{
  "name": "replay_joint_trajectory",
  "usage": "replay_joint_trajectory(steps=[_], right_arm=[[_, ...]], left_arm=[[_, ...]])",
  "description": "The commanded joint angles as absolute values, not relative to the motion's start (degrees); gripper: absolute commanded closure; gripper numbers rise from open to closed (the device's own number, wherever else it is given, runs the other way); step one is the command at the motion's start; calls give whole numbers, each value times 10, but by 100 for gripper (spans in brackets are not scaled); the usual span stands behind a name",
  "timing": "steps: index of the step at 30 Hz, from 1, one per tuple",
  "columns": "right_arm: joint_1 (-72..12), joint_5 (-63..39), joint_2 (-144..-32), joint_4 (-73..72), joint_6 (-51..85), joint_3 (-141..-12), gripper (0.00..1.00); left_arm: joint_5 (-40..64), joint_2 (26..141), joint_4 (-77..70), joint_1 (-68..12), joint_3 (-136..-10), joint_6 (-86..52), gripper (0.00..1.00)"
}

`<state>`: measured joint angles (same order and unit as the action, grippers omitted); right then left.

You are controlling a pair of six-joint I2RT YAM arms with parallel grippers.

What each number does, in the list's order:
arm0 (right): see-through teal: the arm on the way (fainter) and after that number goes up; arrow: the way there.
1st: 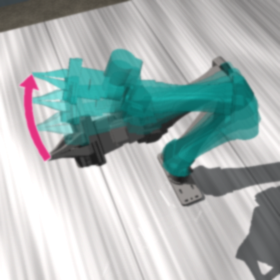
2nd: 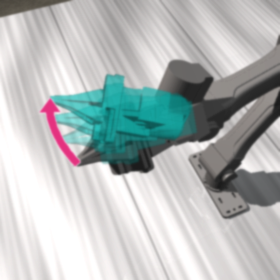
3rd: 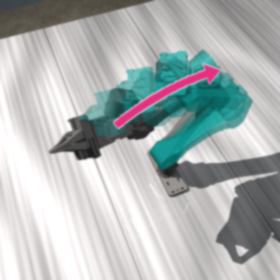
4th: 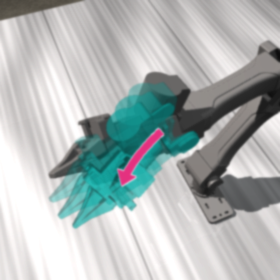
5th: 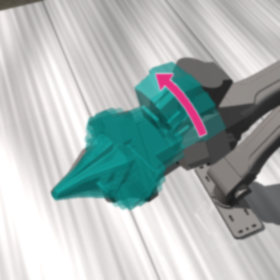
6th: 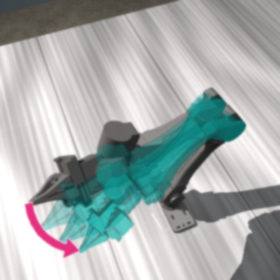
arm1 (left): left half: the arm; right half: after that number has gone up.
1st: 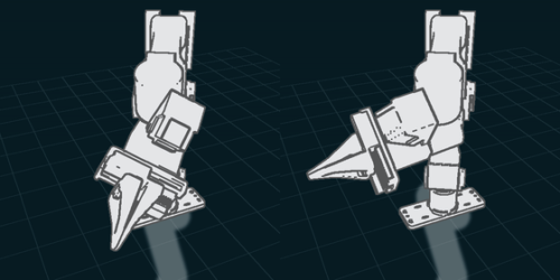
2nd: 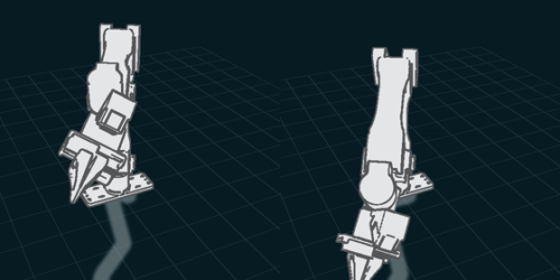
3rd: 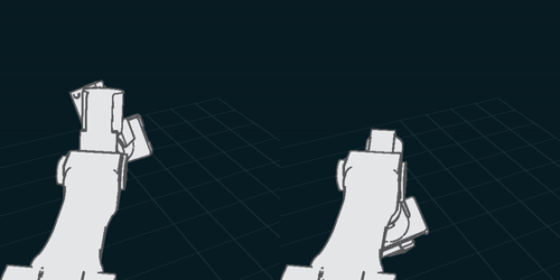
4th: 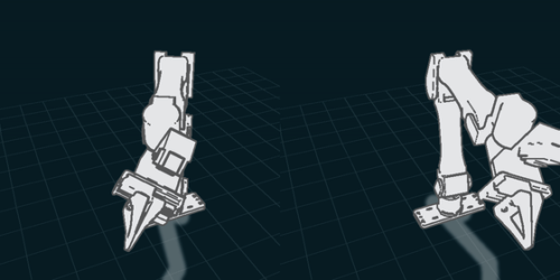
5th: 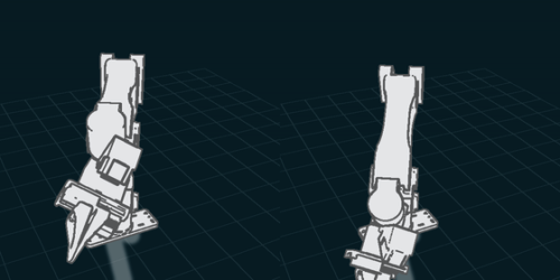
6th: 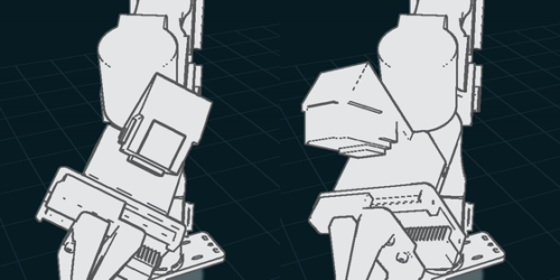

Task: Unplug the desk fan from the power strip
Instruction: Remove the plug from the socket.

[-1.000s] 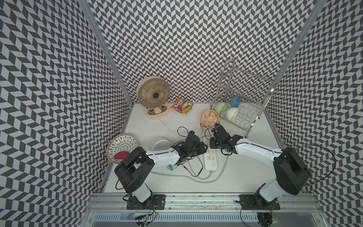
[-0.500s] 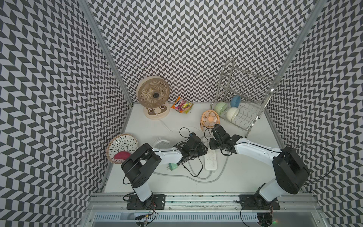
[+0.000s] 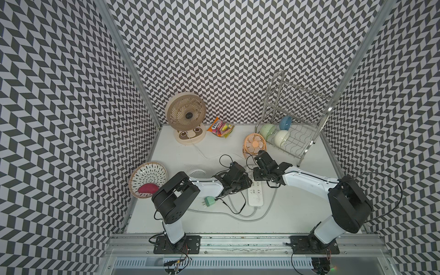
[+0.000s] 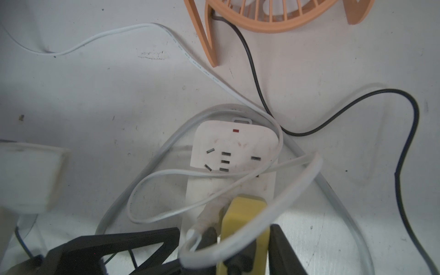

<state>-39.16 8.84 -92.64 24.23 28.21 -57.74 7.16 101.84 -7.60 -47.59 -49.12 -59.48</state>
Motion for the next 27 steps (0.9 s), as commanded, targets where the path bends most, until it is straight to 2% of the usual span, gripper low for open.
replay_joint_trajectory(steps=[1,9,15,18,22,27], right_arm=[[-403,107,-937,249,276,-596,65],[-417,97,-933,237,267,-595,68],[-410,141,-930,244,260,-585,69],[-423,112,-934,236,250,-590,76],[-462,76,-925,206,235,-592,76],[-420,92,-892,204,249,-561,76]], left_arm=[[64,1026,-44,-475,-505,-592,52],[40,1036,0,-481,-513,-605,52],[33,1048,9,-485,-508,-622,53],[32,1054,18,-486,-509,-630,59],[28,1058,29,-491,-508,-635,60],[25,1056,28,-494,-502,-642,60]])
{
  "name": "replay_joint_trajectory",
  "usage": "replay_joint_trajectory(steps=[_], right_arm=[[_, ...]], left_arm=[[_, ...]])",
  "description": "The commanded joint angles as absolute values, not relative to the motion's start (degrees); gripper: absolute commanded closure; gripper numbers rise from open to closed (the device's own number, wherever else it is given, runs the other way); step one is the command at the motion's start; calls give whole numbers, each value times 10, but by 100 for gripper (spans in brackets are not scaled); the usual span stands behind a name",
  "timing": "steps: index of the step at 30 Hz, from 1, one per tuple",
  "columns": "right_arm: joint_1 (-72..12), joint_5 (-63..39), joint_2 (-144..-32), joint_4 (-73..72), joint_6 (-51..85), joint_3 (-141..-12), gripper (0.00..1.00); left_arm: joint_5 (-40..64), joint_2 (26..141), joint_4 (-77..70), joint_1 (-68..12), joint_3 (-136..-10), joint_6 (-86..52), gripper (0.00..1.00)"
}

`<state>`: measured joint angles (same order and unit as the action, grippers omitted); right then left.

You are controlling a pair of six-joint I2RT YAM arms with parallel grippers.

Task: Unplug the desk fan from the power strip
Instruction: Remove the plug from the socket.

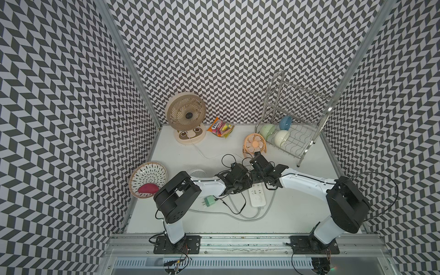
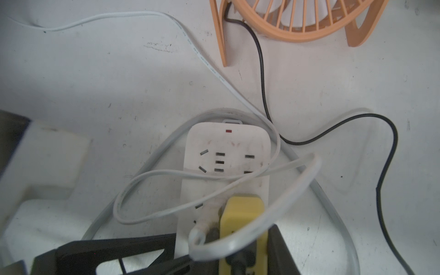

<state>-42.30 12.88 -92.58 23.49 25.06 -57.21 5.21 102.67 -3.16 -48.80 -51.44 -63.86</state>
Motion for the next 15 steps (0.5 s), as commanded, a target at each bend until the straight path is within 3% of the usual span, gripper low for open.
replay_joint_trajectory(steps=[1,9,15], right_arm=[[-411,99,-889,208,249,-555,76],[-458,47,-873,184,238,-566,76],[-392,78,-853,199,244,-534,76]], left_arm=[[25,1055,25,-493,-499,-644,60],[26,1065,23,-494,-493,-652,61],[27,1062,17,-494,-484,-660,61]])
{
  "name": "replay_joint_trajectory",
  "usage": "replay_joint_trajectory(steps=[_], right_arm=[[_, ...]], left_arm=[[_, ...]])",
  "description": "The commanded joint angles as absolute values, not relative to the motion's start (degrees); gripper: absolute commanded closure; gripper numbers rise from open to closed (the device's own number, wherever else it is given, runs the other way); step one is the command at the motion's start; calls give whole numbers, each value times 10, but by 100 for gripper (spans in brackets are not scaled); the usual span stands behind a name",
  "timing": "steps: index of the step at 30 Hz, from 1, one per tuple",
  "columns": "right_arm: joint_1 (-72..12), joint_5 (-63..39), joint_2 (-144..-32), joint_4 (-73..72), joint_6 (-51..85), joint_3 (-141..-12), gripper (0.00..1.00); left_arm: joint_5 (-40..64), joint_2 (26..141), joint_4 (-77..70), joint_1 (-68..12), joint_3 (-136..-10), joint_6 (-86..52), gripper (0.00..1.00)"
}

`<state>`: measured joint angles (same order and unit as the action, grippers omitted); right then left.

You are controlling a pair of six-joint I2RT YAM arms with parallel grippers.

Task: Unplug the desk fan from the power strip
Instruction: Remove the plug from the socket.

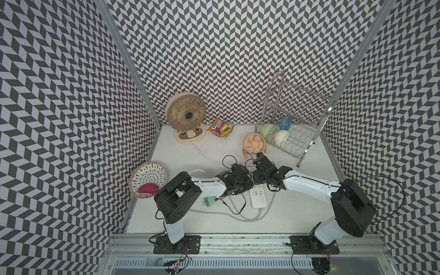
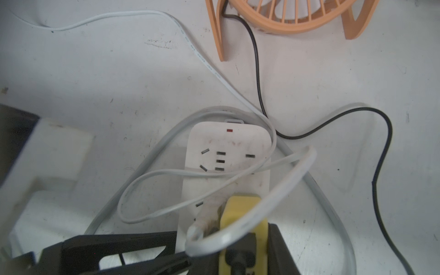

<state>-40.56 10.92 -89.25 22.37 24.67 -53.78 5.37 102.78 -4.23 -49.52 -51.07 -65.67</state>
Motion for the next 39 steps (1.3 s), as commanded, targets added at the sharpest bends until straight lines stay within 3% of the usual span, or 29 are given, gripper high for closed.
replay_joint_trajectory(steps=[1,7,15,21,29,35,39], right_arm=[[-391,79,-853,202,240,-534,76],[-457,37,-856,188,243,-559,77],[-407,66,-839,176,252,-527,78],[-470,42,-847,172,258,-556,80],[-415,74,-830,180,251,-524,80],[-474,51,-847,182,255,-557,80],[-463,62,-831,175,262,-544,80]], left_arm=[[26,1062,16,-494,-484,-661,61],[30,1070,14,-494,-484,-664,61],[29,1066,16,-494,-475,-671,61],[34,1073,16,-494,-471,-673,62],[31,1070,17,-494,-472,-677,62],[33,1073,16,-494,-470,-678,62],[31,1070,17,-494,-470,-679,62]])
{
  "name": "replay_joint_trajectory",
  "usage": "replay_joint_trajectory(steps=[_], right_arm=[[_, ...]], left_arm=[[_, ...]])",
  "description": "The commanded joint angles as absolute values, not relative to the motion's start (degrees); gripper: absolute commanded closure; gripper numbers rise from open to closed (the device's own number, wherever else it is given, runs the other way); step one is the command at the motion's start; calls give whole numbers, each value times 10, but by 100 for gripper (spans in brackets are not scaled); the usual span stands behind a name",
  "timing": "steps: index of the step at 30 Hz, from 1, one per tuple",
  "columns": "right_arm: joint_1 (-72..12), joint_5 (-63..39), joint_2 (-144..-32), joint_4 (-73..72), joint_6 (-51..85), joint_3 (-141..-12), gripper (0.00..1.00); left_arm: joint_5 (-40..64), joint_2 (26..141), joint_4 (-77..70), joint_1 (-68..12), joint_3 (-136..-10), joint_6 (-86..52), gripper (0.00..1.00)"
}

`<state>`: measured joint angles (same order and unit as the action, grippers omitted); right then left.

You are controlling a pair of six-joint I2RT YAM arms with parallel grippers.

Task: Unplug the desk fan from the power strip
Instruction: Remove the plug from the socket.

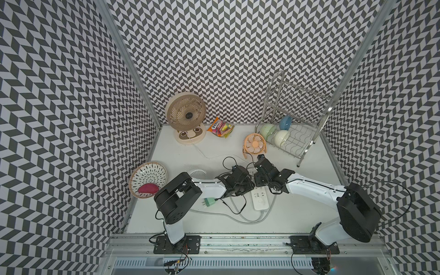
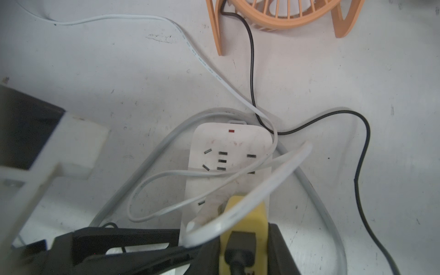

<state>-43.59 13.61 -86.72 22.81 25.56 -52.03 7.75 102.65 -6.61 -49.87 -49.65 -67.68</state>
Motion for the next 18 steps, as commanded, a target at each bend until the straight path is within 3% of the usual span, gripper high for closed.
replay_joint_trajectory(steps=[1,6,12,18], right_arm=[[-450,62,-829,176,262,-538,80],[-425,60,-835,195,256,-539,80],[-481,37,-831,186,262,-560,80],[-428,83,-817,196,266,-529,81]], left_arm=[[31,1069,17,-494,-469,-679,62],[31,1069,14,-495,-468,-679,62],[31,1068,14,-495,-465,-682,62],[32,1064,12,-495,-461,-684,62]])
